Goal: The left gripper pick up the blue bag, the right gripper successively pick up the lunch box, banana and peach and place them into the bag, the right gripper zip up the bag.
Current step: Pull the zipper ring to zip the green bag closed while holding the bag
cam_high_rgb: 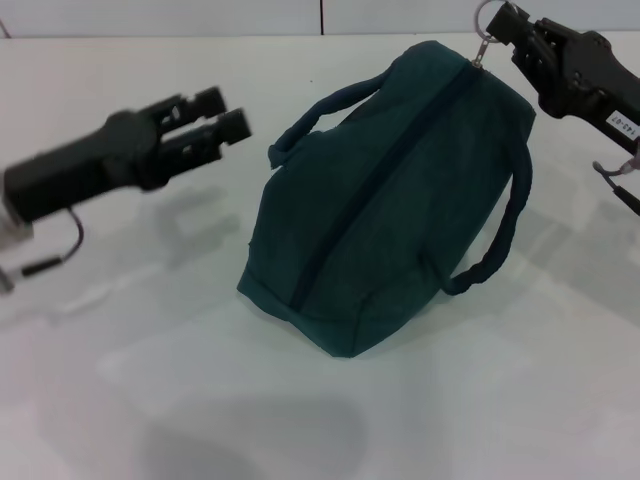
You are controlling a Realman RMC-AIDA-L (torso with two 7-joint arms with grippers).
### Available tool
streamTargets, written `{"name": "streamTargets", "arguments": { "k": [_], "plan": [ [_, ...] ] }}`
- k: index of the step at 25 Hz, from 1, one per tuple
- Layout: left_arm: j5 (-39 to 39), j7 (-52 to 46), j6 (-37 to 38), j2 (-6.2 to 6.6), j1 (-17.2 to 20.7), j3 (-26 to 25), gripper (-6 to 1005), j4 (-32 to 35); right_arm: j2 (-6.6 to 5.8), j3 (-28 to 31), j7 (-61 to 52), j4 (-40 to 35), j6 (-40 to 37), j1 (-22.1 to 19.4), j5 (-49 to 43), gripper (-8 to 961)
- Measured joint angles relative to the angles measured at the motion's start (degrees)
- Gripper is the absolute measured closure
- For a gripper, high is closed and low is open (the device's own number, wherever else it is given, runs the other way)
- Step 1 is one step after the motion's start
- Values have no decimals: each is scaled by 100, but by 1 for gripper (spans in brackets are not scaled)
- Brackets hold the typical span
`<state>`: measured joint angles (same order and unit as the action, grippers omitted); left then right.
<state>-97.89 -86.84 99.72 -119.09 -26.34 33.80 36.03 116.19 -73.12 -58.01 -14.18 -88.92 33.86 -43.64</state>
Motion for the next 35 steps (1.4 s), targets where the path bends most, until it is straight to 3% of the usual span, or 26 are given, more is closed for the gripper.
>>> {"name": "streamTargets", "arguments": {
  "k": [6, 13, 18, 25, 35],
  "plan": [
    [-730, -2000, -411, -19, -526, 830, 264, 1846, 0, -1, 0, 5, 198, 107, 4, 838],
    [-1841, -4957, -677, -19, -1019, 2140, 225, 4711, 0, 8, 0, -25, 433, 194, 55, 834],
    [-2169, -6126, -661, -8, -1154, 3234, 226, 6047, 0, -13, 1, -8, 501, 247, 143, 832],
    [-3014, -7198, -924, -67, -1239, 4571, 227, 6282, 0, -36, -6, -5, 517, 283, 146, 828],
    [-3747, -7865, -1454, -66, -1259, 5302, 229, 6308, 0, -109, -73, -2, 542, 331, 146, 823]
  ]
}}
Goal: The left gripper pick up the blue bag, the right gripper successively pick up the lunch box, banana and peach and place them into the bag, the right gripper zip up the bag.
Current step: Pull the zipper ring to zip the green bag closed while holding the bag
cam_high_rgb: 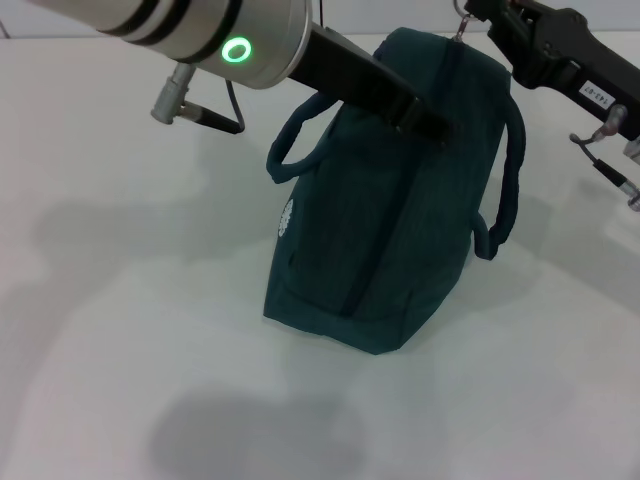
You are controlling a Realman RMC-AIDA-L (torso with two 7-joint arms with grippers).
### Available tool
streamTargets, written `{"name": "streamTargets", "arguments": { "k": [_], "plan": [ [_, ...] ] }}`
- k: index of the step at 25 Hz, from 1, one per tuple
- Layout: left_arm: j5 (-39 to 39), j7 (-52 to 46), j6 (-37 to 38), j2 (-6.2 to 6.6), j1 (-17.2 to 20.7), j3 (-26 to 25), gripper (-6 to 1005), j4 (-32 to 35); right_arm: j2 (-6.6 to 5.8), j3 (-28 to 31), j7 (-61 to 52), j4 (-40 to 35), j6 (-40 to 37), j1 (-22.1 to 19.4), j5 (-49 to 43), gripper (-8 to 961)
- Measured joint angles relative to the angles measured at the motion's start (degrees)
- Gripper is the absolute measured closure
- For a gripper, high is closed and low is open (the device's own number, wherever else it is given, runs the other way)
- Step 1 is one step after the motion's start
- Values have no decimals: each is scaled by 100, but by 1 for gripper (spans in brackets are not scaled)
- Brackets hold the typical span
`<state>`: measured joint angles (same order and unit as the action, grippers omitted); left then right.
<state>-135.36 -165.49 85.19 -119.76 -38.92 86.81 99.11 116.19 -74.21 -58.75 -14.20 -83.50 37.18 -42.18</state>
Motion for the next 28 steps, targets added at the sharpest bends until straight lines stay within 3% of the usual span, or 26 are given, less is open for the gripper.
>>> {"name": "streamTargets", "arguments": {
  "k": [20, 28],
  "plan": [
    [-206, -130, -328, -2, -36, 238, 245, -421, 0, -77, -94, -22, 2, 62, -1, 812],
    [-272, -68, -464, 3, 30, 370, 559, -363, 0, -75, -159, -30, -34, 38, -1, 808]
  ]
}}
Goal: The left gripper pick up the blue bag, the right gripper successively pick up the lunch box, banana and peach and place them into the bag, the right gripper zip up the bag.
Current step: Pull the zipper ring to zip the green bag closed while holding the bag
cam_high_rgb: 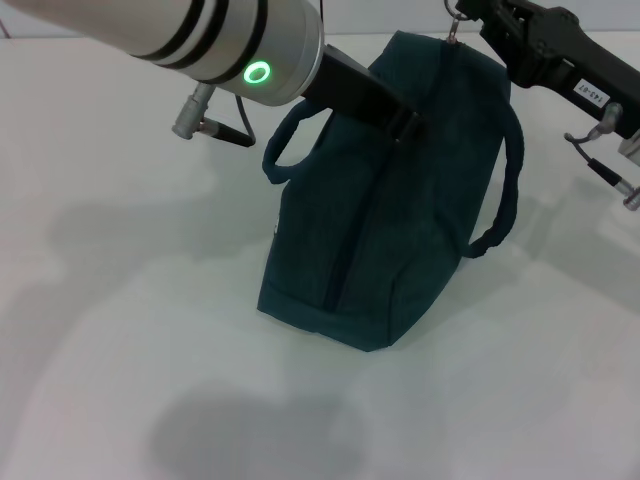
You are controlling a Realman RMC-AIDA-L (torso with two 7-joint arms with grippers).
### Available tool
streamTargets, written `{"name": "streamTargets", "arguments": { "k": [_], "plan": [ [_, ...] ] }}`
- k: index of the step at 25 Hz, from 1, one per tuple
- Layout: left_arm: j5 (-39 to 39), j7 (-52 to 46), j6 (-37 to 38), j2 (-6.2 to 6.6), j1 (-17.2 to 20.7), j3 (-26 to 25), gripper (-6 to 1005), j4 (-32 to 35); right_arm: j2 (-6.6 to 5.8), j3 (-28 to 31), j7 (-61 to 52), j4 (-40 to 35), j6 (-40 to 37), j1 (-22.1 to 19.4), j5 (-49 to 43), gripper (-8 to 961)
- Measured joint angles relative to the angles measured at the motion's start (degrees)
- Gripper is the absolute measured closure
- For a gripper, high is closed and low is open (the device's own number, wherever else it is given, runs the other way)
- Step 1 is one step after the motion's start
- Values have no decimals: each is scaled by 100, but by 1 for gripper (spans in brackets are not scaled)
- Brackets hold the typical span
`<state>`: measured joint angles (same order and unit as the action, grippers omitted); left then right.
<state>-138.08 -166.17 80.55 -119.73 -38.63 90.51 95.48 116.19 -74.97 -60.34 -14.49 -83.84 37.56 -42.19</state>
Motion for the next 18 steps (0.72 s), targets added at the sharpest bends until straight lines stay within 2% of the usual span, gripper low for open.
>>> {"name": "streamTargets", "arguments": {
  "k": [3, 9, 18],
  "plan": [
    [-21, 4, -2, 5, 4, 9, 702, 2, 0, 0, -16, 0, -5, -25, 0, 806],
    [2, 117, -4, 12, 103, 5, 909, 150, 0, 8, -66, 12, -34, -57, 7, 803],
    [224, 322, 15, 14, 224, -47, 944, 278, 1, 45, -90, 37, 165, -327, 363, 798]
  ]
}}
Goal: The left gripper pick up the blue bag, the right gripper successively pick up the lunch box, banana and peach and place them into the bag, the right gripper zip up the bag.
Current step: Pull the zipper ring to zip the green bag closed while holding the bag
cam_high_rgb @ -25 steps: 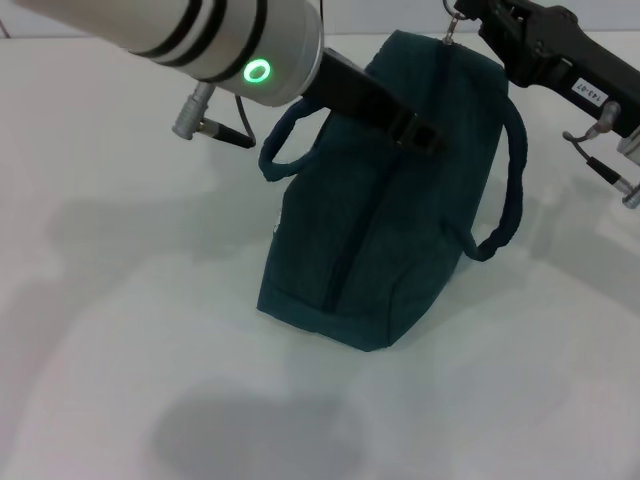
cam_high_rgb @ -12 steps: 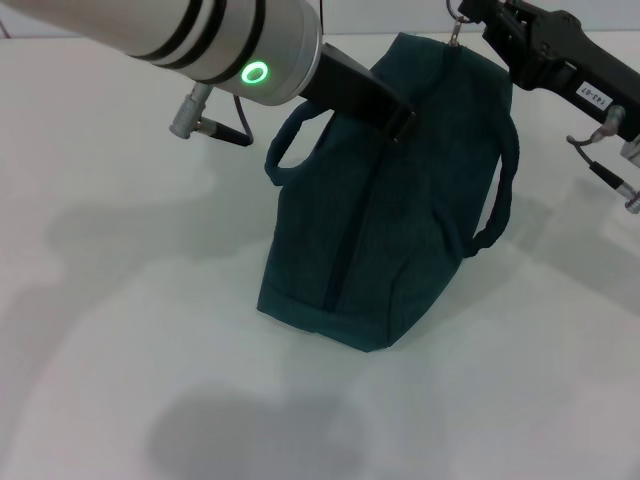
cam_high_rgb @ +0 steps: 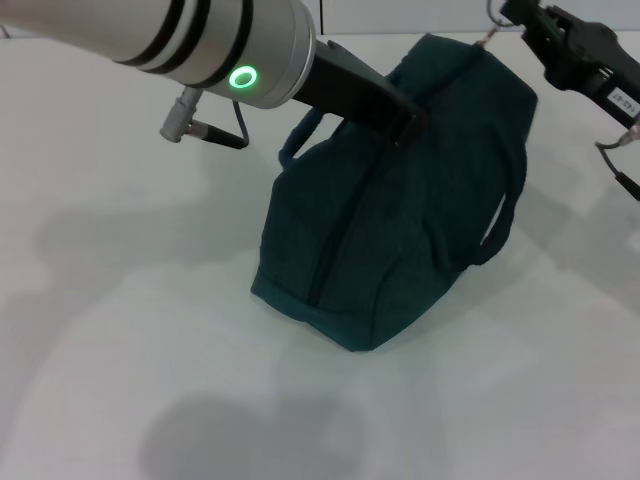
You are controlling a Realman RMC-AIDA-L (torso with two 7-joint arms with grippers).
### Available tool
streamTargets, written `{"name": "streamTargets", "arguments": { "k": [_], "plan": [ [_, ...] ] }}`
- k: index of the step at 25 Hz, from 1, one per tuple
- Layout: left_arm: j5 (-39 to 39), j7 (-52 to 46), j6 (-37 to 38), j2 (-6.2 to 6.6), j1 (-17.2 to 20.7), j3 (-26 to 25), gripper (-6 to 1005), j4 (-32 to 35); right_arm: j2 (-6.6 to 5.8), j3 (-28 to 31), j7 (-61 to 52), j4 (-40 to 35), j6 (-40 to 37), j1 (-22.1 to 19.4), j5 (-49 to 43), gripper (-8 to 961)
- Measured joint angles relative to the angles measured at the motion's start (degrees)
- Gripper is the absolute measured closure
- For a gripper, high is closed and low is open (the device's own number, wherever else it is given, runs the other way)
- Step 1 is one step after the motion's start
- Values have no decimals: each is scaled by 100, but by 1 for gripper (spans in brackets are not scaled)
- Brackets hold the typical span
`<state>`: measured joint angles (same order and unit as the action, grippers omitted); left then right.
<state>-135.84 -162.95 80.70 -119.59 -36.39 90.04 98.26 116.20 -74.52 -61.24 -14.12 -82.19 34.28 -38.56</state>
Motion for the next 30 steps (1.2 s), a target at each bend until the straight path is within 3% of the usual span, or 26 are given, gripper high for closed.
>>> {"name": "streamTargets", "arguments": {
  "k": [9, 19, 30],
  "plan": [
    [331, 306, -18, -5, 121, -149, 955, 97, -28, -10, -64, 64, 638, -274, 210, 793],
    [507, 475, -239, -19, 188, -171, 956, 59, -22, -311, 48, 54, 1512, -226, 171, 788],
    [461, 557, -367, -5, 274, -272, 956, 23, -37, -338, 144, 13, 1317, -299, 168, 782]
  ]
}}
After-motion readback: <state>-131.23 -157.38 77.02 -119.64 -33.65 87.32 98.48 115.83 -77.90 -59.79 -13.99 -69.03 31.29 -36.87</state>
